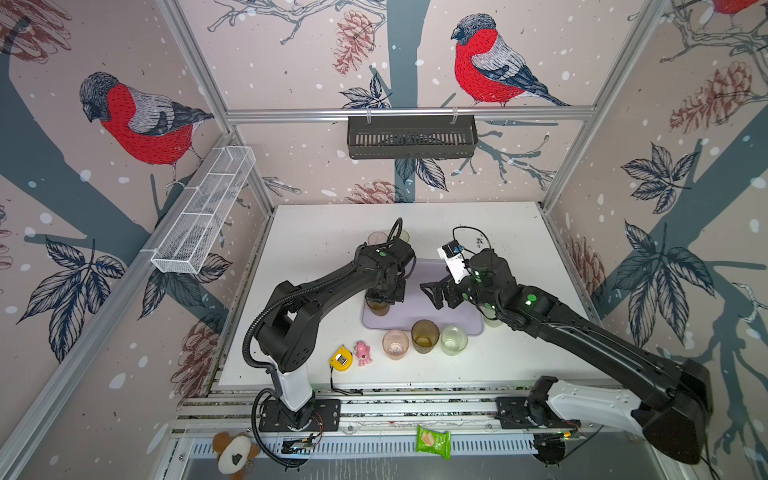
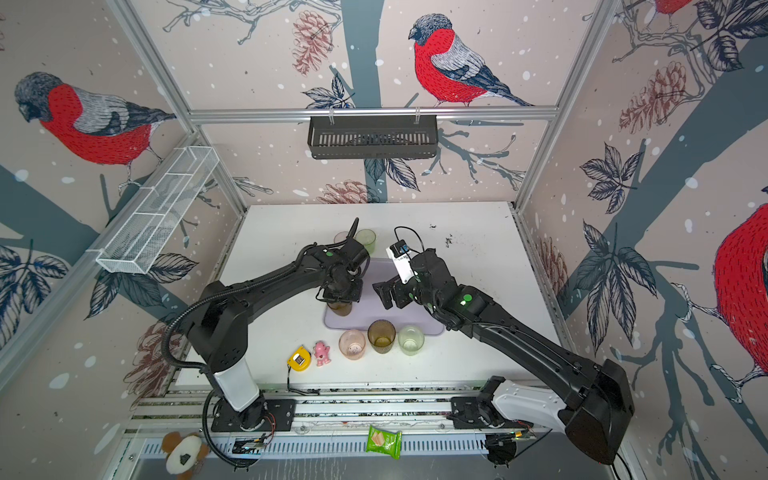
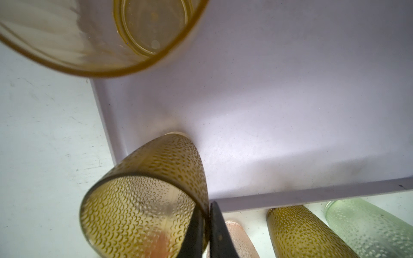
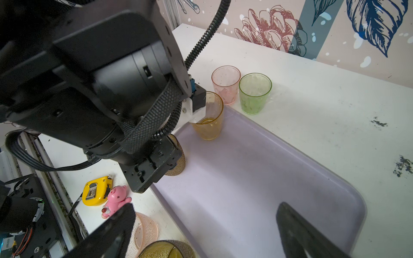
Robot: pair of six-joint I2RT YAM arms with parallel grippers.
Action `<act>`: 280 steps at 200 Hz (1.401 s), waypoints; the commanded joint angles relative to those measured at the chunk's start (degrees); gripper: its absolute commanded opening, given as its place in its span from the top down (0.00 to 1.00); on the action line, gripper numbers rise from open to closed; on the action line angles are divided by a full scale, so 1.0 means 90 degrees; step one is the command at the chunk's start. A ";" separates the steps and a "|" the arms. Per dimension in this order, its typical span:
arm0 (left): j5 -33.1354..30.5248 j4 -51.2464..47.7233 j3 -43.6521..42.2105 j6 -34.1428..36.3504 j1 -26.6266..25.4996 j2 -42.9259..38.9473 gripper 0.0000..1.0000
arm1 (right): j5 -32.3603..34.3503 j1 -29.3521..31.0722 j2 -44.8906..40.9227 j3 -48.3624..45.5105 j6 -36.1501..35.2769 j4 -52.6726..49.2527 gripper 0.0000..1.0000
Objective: Place the glasses into the tray
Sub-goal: 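Lift the olive glass and carry it onto the tray edge nearest the robot, then open the left gripper to release the olive glass on the tray, then raise the left gripper while the right gripper swings toward the pale green glass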
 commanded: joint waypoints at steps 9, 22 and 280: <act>-0.0067 -0.0011 0.0033 -0.0079 -0.0018 0.0011 0.90 | 0.0012 -0.0006 -0.0037 0.0022 -0.0105 0.0059 0.01; -0.0067 -0.0027 0.0042 -0.0087 -0.0025 0.0020 0.90 | 0.0027 -0.0014 -0.0064 0.0021 -0.0099 0.0042 0.00; 0.0047 -0.0397 0.0972 -0.0135 -0.0027 -0.0632 0.66 | 0.0131 -0.0937 -0.0659 0.0567 0.0434 -0.0856 0.01</act>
